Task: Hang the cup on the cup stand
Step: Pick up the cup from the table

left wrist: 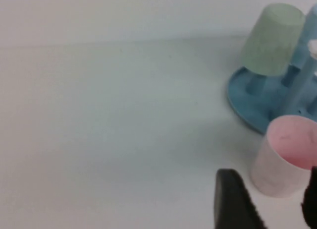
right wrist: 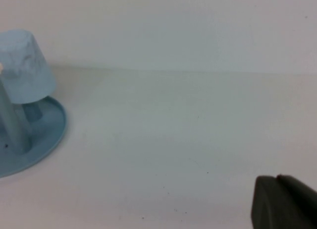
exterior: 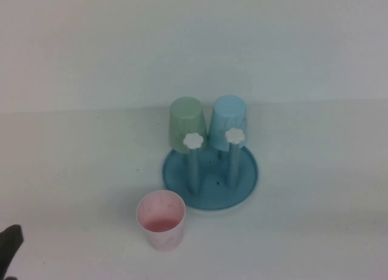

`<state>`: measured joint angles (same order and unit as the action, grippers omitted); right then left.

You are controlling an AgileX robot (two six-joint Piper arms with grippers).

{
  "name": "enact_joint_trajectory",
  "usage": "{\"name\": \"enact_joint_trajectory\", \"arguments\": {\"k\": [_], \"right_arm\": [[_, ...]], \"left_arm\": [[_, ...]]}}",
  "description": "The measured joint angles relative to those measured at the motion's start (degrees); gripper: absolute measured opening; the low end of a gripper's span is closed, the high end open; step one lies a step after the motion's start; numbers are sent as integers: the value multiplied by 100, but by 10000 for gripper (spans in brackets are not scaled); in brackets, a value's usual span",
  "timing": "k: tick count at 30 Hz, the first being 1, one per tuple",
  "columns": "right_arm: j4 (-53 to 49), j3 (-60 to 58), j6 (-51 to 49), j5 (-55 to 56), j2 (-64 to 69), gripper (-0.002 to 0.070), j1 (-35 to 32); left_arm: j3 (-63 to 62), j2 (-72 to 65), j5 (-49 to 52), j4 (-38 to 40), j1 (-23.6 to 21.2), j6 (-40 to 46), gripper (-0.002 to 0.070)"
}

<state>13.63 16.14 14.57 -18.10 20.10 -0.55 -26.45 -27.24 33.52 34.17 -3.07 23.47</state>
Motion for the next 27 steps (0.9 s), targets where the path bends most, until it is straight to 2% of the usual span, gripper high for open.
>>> {"name": "enact_joint_trajectory", "arguments": {"k": [8, 14, 18, 23, 27], "right_arm": [[486, 10, 536, -254, 0, -1, 0], [1628, 10, 1993, -363, 0, -1, 0], [2593, 10, 3119, -416, 0, -1, 0], [3553, 10, 4358, -424, 0, -1, 0], [3835, 10, 4687, -434, 0, -1, 0]], "left_arm": [[-1249, -2067, 837, 176, 0, 485, 398], [-2201, -3464, 1672, 354, 0, 797, 398], [-2522, -4235, 1829, 640, 12, 1015, 398], [-2770, -4915, 1839, 593, 483, 1119, 398], [-2860, -5223, 1406, 217, 1060, 869, 398]]}}
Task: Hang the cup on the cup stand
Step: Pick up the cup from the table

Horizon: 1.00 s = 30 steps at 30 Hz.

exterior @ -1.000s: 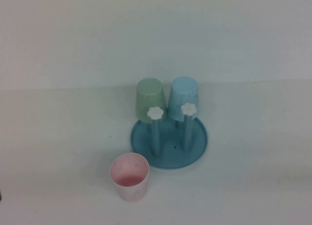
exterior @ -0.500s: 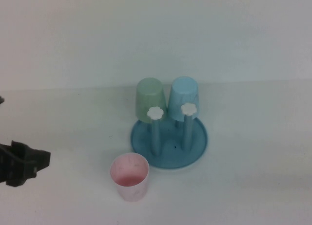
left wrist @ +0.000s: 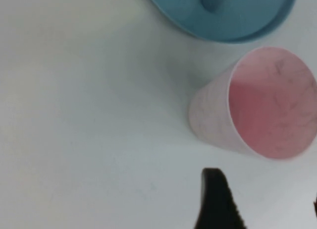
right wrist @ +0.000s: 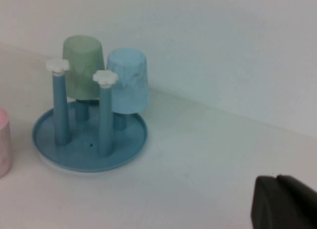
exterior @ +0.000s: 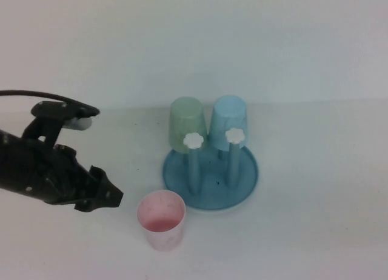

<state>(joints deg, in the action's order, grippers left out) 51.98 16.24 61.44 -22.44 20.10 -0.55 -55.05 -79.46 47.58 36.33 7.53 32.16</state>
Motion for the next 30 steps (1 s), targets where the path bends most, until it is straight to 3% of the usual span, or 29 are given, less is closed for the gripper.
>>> {"name": "enact_joint_trajectory", "arguments": {"k": [11, 21, 25, 27, 29, 30], "right_arm": [[40, 0, 79, -94, 0, -1, 0], [67, 0, 79, -94, 0, -1, 0], [67, 0, 79, -105, 0, -1, 0], [67, 0, 79, -130, 0, -1, 0], [67, 0, 79, -155, 0, -1, 0], [67, 0, 79, -158, 0, -1, 0]], "left_arm": [[-447, -839, -639, -1165, 1060, -1180, 396], [-736, -1738, -683, -1269, 1228, -1269, 386], [-736, -1967, -683, -1280, 1228, -1269, 274], [-736, -1993, -618, -1280, 1228, -1269, 167], [-750, -1993, -563, -1280, 1228, -1269, 14], [-772, -1979, -535, -1280, 1228, -1222, 5]]}}
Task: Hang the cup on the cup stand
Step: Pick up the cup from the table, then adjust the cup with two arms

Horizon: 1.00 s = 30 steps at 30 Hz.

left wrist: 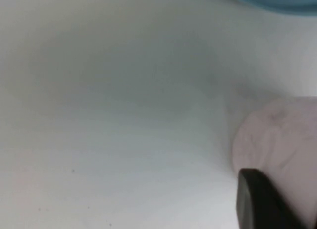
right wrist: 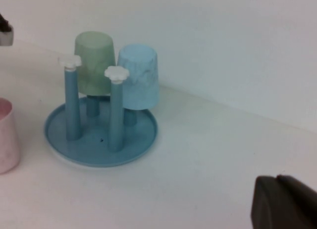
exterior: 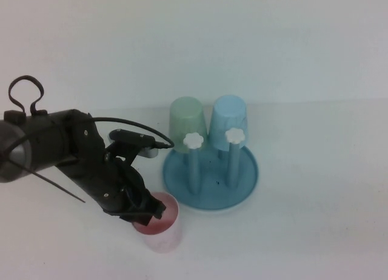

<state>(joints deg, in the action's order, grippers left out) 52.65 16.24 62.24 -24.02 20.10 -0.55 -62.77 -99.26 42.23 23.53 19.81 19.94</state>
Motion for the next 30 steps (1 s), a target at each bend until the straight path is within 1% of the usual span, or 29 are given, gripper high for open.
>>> {"name": "enact_joint_trajectory", "arguments": {"k": [4, 7, 10, 13, 15, 17, 20, 23, 26, 28, 30], "right_arm": [[0, 0, 11, -68, 0, -1, 0], [69, 0, 223, -250, 0, -1, 0], [372, 39, 782, -687, 0, -1, 0], [684, 181, 1475, -1313, 10, -1, 0], [738, 335, 1444, -1756, 60, -1, 0], [684, 523, 1249, -2130, 172, -1, 0], [320, 855, 991, -2746, 371, -1, 0], [-116, 1227, 732, -3010, 564, 14, 67], [-511, 1620, 655, -3191, 809, 60, 303], [-780, 1819, 641, -3333, 947, 100, 566], [-1064, 1980, 631, -3413, 1088, 153, 851]], "left_arm": [[-101, 278, 269, 44, -66, 43, 0], [-140, 752, 616, 354, -157, 250, 0], [-140, 1421, 1085, 946, -173, 821, 0], [-140, 1983, 1227, 1807, -150, 1136, 1], [-140, 2262, 1152, 2415, 65, 1397, 1], [-140, 2425, 988, 2700, 377, 1540, 1], [-140, 2474, 684, 2729, 1001, 1471, 1], [-140, 2420, 360, 2729, 1575, 1291, 1], [-140, 2354, 32, 2743, 1968, 1143, 1], [-140, 2273, -154, 2850, 2110, 861, 1], [-140, 2183, -189, 3036, 2184, 813, 1]]}}
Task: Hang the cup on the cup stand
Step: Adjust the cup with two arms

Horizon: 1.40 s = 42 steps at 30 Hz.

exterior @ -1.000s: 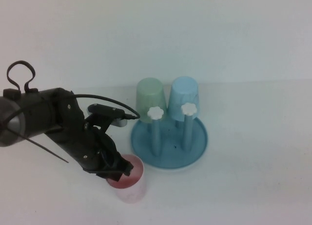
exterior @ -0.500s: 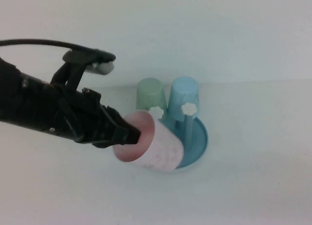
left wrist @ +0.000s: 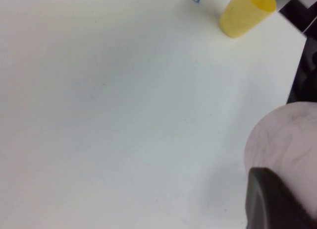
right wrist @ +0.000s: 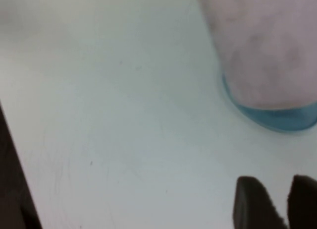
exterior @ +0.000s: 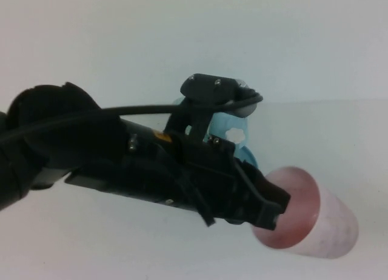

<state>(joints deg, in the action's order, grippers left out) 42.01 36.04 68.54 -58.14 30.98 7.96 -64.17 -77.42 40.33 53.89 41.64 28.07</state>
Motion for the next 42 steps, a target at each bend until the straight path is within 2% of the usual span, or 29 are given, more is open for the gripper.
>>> {"name": "enact_joint_trajectory", "arguments": {"k": [4, 11, 14, 19, 25, 30, 39, 42], "right_arm": [[-305, 133, -122, -35, 258, 283, 427], [-551, 199, -183, 29, 586, 594, 747], [-564, 199, -232, 222, 632, 662, 755], [-574, 209, -240, 529, 749, 687, 755], [-587, 488, -240, 630, 1121, 692, 755], [-587, 747, -240, 630, 1514, 692, 755], [-475, 893, 101, 487, 2079, 692, 755], [-420, 913, 173, 476, 2191, 664, 755]], "left_arm": [[0, -152, 36, 165, 99, 0, 1], [0, -317, 63, 441, 167, 51, 1], [0, -328, -14, 463, 167, 51, 1], [0, -381, -46, 766, 167, 263, 1], [0, -574, 31, 1686, 167, 1011, 1], [0, -758, 106, 2078, 167, 1281, 1], [0, -844, 123, 2246, 167, 1558, 1], [0, -844, 123, 2234, 167, 1567, 1]]}}
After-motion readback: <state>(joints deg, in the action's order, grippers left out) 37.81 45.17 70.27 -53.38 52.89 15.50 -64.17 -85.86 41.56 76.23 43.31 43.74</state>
